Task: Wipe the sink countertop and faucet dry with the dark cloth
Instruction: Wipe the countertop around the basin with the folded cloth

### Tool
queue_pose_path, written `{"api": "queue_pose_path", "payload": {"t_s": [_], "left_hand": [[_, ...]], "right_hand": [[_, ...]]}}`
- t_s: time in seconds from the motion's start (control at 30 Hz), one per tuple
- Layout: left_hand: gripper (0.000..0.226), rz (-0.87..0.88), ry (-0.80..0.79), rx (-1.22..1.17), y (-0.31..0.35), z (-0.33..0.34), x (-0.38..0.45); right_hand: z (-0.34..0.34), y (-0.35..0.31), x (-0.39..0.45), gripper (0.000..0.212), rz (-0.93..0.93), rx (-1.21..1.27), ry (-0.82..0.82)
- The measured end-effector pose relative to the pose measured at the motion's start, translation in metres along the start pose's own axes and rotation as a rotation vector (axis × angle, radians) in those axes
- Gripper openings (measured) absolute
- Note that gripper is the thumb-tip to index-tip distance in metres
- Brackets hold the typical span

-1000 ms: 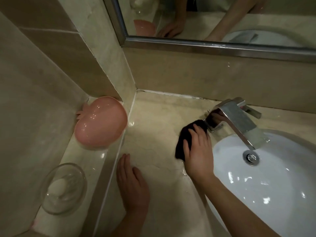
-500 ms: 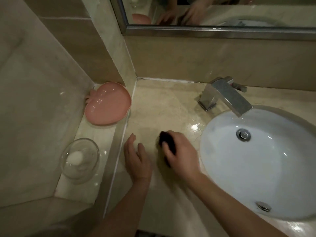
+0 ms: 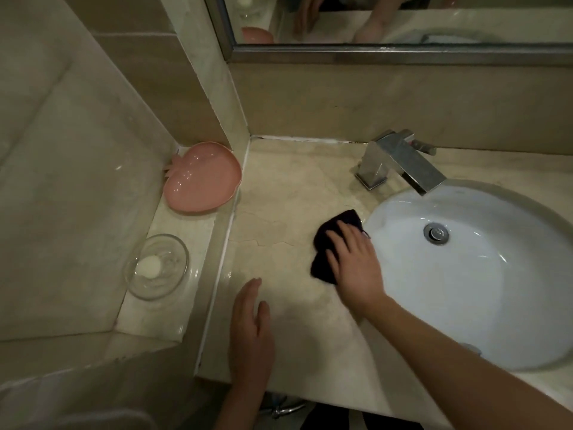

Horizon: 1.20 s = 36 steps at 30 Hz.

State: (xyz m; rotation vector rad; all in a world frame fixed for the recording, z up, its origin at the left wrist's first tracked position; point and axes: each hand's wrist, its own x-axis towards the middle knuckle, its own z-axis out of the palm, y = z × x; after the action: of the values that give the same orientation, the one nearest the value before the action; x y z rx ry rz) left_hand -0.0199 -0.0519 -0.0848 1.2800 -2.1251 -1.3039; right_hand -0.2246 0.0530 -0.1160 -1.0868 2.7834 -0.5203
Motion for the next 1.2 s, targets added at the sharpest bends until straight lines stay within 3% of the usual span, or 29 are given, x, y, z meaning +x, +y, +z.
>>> {"api": "queue_pose_path", "payload": {"t_s": [0.13,0.27,0.4,0.5,0.6,0.77,1.0,1.2], "left_hand": [[0.041,-0.008,-0.027,0.026,-0.003,-0.002,-0.023],[0.037,-0.044,0.030,0.020,-0.013,-0.018,-0.040],[0.037,-0.148,0.244,-0.045,-0.031,-0.036,-0.058],[0.039,-0.316,0.329,-0.136,-0.030,-0.048,-0.064],[0.036,-0.342,0.328,-0.142,-0.031,-0.056,-0.065],[0.028,-0.299,0.201,-0.009,-0.030,-0.057,-0.070],[0.023,-0.063,-0.163,0.081,-0.009,-0.002,-0.095],[0.021,0.047,-0.338,0.038,0.022,0.046,-0.128]], "right_hand": [[-0.028,0.024,-0.014,0.039,0.035,-0.074,-0.059],[-0.045,-0.015,-0.025,0.036,0.183,0.205,0.014],[-0.025,-0.109,-0.047,0.040,-0.077,0.398,-0.053],[0.024,-0.169,-0.077,0.043,-0.240,0.239,-0.105],[0.065,-0.189,-0.105,0.050,-0.338,0.109,-0.150],[0.058,-0.155,-0.118,0.051,-0.329,0.066,-0.202],[0.013,-0.040,-0.154,0.045,-0.178,0.031,-0.089],[-0.032,0.059,-0.176,0.046,-0.019,-0.023,-0.091]]}}
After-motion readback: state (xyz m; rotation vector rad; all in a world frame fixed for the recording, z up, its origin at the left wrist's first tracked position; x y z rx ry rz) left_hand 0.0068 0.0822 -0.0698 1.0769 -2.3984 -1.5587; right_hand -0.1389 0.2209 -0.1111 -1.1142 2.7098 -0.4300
